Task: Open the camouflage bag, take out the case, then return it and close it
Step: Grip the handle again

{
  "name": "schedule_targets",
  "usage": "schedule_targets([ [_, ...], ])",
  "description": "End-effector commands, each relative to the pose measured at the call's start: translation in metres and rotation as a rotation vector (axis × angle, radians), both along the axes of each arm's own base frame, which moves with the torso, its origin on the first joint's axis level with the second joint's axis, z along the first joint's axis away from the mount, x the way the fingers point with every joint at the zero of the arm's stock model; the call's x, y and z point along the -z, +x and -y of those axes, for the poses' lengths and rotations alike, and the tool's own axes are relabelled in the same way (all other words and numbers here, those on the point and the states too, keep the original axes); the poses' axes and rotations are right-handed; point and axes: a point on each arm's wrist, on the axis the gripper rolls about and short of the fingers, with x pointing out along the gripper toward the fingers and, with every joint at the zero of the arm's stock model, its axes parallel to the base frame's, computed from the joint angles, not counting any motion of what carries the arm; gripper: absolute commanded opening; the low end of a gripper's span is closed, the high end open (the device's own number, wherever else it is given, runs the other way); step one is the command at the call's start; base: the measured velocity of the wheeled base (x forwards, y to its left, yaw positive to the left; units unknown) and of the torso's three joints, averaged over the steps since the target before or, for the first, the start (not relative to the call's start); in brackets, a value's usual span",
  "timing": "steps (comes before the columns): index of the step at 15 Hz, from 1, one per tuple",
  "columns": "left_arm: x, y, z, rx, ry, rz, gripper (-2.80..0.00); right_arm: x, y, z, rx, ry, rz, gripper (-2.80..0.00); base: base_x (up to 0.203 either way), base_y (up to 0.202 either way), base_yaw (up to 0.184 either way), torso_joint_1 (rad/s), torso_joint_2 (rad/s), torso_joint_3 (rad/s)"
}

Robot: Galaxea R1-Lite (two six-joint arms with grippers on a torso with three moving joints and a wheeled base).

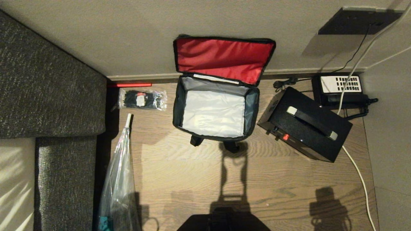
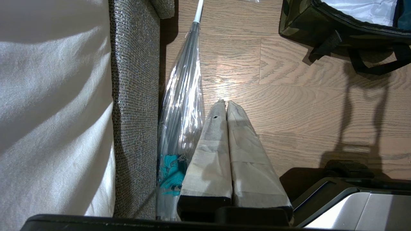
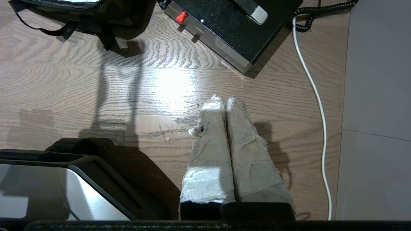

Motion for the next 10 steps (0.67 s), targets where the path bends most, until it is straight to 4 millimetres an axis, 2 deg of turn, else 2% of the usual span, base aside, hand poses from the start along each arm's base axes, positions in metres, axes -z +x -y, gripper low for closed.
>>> schedule_targets([
  [1, 0.0009, 0.0001, 0.0, -0.001, 0.0, -0.001, -2.8, -0.0001, 0.0001, 0.0, -0.001, -0.001, -0.002, -2.8, 0.0, 0.0, 0.0, 0.0, 0.0, 0.0],
  [10, 0.0009, 0.0001, 0.0, -0.001, -0.002, -0.001, -2.8, -0.0001, 0.0001, 0.0, -0.001, -0.001, -0.002, -2.8, 0.0, 0.0, 0.0, 0.0, 0.0, 0.0],
])
